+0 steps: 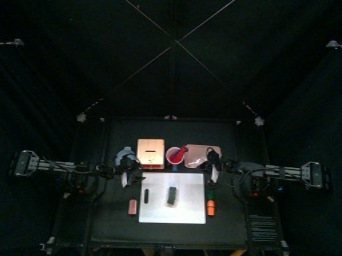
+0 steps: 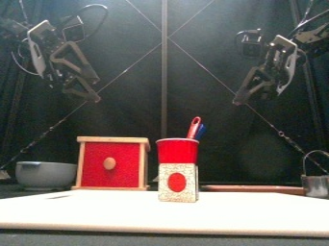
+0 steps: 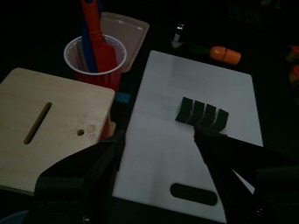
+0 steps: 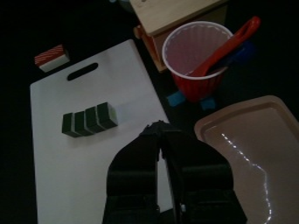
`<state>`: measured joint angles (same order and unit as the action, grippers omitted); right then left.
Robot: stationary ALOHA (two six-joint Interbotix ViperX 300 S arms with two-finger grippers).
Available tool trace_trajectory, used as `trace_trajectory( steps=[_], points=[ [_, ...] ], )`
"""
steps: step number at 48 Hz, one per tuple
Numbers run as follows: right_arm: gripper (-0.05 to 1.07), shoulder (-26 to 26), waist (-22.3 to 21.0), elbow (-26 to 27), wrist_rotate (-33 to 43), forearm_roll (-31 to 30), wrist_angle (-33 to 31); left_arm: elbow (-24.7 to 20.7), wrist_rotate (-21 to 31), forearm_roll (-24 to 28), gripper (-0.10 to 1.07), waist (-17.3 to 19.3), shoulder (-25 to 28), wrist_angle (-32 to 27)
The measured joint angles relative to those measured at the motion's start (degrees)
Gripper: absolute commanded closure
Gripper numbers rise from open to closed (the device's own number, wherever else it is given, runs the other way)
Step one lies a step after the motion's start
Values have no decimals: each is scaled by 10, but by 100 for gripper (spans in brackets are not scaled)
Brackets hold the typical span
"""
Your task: Cut sushi roll
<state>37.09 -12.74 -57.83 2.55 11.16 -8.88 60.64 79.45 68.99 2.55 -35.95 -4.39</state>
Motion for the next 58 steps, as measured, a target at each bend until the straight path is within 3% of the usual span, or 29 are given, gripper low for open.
trace_trajectory(
  steps=[13,18,25,35,39,46,58],
  points=[
    [99,4,7,12,1,4,0,0,-3,2,2,3,0,2],
    [91,-11,-1,28,4,20,-1,1,-6,4,2,3,-1,2],
    [63,-40,-30,54,5,53,-15,4,-5,18,2,4,0,-2],
    [13,-99,-78,119,6,87,-57,4,-3,26,2,8,0,-3],
    [1,-134,-90,156,5,88,-84,7,-3,27,2,8,0,-4],
    [-1,-196,-116,223,4,83,-149,15,-2,27,2,8,-1,-3],
    [-1,-253,-146,307,4,58,-214,21,-7,27,2,10,0,-4]
  ],
)
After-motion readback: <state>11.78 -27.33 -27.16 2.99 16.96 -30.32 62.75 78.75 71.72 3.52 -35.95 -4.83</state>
